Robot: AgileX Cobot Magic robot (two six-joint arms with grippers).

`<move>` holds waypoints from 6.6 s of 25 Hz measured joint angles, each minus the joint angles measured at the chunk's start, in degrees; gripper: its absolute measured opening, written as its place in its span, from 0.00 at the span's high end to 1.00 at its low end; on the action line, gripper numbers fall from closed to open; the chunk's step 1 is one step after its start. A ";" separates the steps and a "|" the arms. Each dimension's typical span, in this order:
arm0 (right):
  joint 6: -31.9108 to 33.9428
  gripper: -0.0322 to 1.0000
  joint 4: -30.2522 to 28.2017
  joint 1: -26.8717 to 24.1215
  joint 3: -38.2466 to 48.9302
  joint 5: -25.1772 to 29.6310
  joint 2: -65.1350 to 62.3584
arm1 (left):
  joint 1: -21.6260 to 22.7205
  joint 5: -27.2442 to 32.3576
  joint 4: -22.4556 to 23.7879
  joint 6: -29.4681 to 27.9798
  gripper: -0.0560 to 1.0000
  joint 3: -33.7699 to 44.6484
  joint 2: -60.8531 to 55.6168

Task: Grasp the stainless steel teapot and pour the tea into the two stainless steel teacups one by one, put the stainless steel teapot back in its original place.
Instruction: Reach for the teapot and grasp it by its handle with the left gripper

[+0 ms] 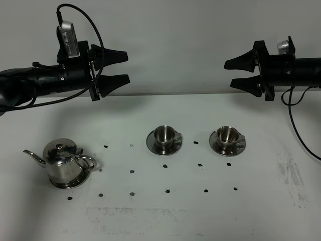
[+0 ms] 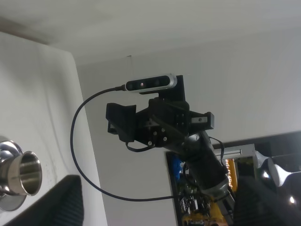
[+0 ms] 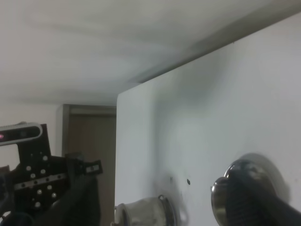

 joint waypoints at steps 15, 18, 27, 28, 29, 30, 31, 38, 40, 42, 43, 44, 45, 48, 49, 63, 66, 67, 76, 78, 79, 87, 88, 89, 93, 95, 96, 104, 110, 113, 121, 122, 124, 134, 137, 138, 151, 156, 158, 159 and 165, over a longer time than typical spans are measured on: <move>-12.18 0.43 -3.25 0.00 -3.04 0.00 0.00 | 0.00 0.00 1.53 4.88 0.30 -1.75 0.04; -15.77 0.45 -9.63 0.00 -7.18 -0.16 0.00 | 0.00 0.06 5.48 5.75 0.33 -4.74 0.04; -7.44 0.48 -42.82 0.00 -19.03 0.33 0.00 | 0.00 -1.07 33.80 -5.26 0.37 -19.44 0.04; -6.16 0.48 -46.09 0.00 -19.53 0.33 -0.22 | -0.13 -0.96 37.68 -6.88 0.37 -20.72 -0.17; -4.89 0.48 -49.10 0.00 -19.67 0.41 -0.59 | -0.30 -0.96 41.85 -8.60 0.37 -21.74 -0.45; -3.94 0.48 -51.22 0.00 -19.72 0.56 -0.93 | -0.68 -0.96 48.09 -9.90 0.37 -22.24 -1.00; -3.09 0.48 -53.45 0.00 -19.72 0.61 -1.62 | -1.20 -1.15 52.47 -11.10 0.37 -22.35 -1.66; -0.61 0.48 -59.82 0.86 -15.33 0.91 -11.50 | -3.60 -2.53 66.85 -14.98 0.38 -22.35 -7.10; -0.56 0.49 -60.65 1.65 -11.92 0.15 -15.82 | -4.23 -2.42 67.27 -14.98 0.39 -22.24 -9.18; -0.49 0.50 -61.91 2.59 -8.04 -1.44 -20.04 | -4.83 -2.42 67.28 -14.98 0.41 -21.48 -11.16; -0.49 0.50 -62.81 3.14 -5.67 -2.54 -22.40 | -5.13 -2.48 67.34 -14.92 0.42 -20.75 -12.34; -0.49 0.51 -63.59 3.64 -3.60 -3.46 -24.81 | -5.25 -2.41 67.34 -14.77 0.43 -19.89 -13.34; -0.49 0.52 -64.47 4.03 -0.91 -4.53 -26.87 | -5.32 -2.42 67.34 -14.59 0.44 -18.80 -14.53; -0.42 0.52 -66.09 4.57 7.51 -8.01 -34.23 | -5.48 -3.22 67.45 -13.90 0.45 -14.34 -18.16; -0.42 0.52 -66.28 4.57 10.73 -9.50 -36.94 | -5.49 -4.21 67.82 -13.77 0.46 -12.58 -19.64; 5.96 0.52 -68.38 4.57 46.11 -19.43 -76.63 | -5.54 -30.89 76.02 -11.87 0.46 21.30 -41.14; 7.75 0.52 -68.38 4.57 52.70 -19.24 -85.69 | -5.54 -38.04 76.02 -11.81 0.46 26.21 -43.54; 8.43 0.52 -68.38 4.57 54.92 -18.76 -88.93 | -5.54 -40.03 76.08 -11.81 0.46 27.54 -44.01; 12.73 0.53 -69.50 4.57 65.69 -8.10 -115.31 | -5.54 -43.38 78.36 -11.75 0.46 29.63 -44.25; 12.99 0.54 -70.28 4.57 67.35 -7.01 -119.86 | -5.54 -43.01 78.98 -11.75 0.46 29.63 -44.25; 13.14 0.54 -70.50 4.57 68.36 -6.58 -122.13 | -5.54 -42.96 79.05 -11.61 0.46 29.63 -44.25; 13.32 0.57 -72.65 4.57 77.70 -3.67 -134.17 | -5.54 -40.80 79.21 -10.72 0.46 29.63 -44.25; 13.32 0.57 -72.90 4.57 78.91 -3.51 -134.99 | -5.54 -40.69 79.21 -10.72 0.46 29.63 -44.25; 13.34 0.58 -73.01 4.57 79.91 -3.36 -135.70 | -5.54 -40.63 79.21 -10.66 0.46 29.63 -44.25; 15.19 0.59 -73.17 4.57 83.16 -3.01 -136.09 | -5.54 -40.45 79.21 -10.62 0.46 29.63 -44.25; 15.73 0.59 -73.38 4.57 84.80 -2.82 -136.22 | -5.54 -40.38 79.21 -10.62 0.46 29.63 -44.25; 15.98 0.59 -73.65 4.57 85.08 -2.82 -136.22 | -5.54 -40.27 79.21 -10.62 0.46 29.63 -44.25; 16.33 0.59 -74.35 4.57 85.15 -2.95 -136.34 | -5.54 -40.60 79.21 -10.62 0.46 29.63 -44.25; 16.46 0.59 -74.04 1.39 85.15 -2.99 -136.34 | -5.54 -40.06 79.26 -10.62 0.46 29.63 -44.25; 16.65 0.59 -73.97 -0.13 85.15 -2.99 -136.34 | -5.54 -39.11 80.39 -10.62 0.46 29.63 -44.25; 16.90 0.59 -73.97 -0.35 85.15 -3.01 -136.34 | -7.45 -35.71 80.90 -10.62 0.46 29.63 -44.04; 16.90 0.59 -73.97 -0.35 85.15 -3.01 -136.34 | -8.42 -35.71 81.09 -10.62 0.46 29.63 -43.83; 16.90 0.59 -73.91 -0.41 85.15 -3.01 -136.34 | -11.31 -35.36 82.37 -11.19 0.46 28.93 -42.99; 16.91 0.59 -73.91 -0.41 85.15 -3.06 -136.34 | -24.60 -23.90 96.65 -26.75 0.46 14.31 -31.33; 16.91 0.59 -73.91 -0.41 85.15 -3.06 -136.34 | -26.76 -20.82 97.49 -30.20 0.46 8.72 -26.90; 16.96 0.59 -73.91 -0.41 85.15 -3.06 -136.34 | -27.23 -20.48 97.55 -30.92 0.46 7.64 -25.87; 16.96 0.59 -73.91 -0.41 85.15 -3.06 -136.34 | -29.23 -14.90 103.20 -33.53 0.46 6.20 -19.51; 16.96 0.59 -73.91 -0.41 85.15 -3.06 -136.34 | -29.23 -17.52 104.26 -33.37 0.46 8.98 -19.99; 16.96 0.59 -73.91 -0.41 85.15 -3.06 -136.34 | -29.11 -19.75 104.26 -33.31 0.46 12.30 -20.68; 16.96 0.59 -73.91 -0.41 85.15 -3.06 -136.34 | -29.05 -20.63 104.26 -33.31 0.46 13.46 -20.86; 17.02 0.59 -73.91 -0.41 85.15 -3.06 -136.34 | -27.02 -23.51 104.14 -35.03 0.46 19.30 -23.07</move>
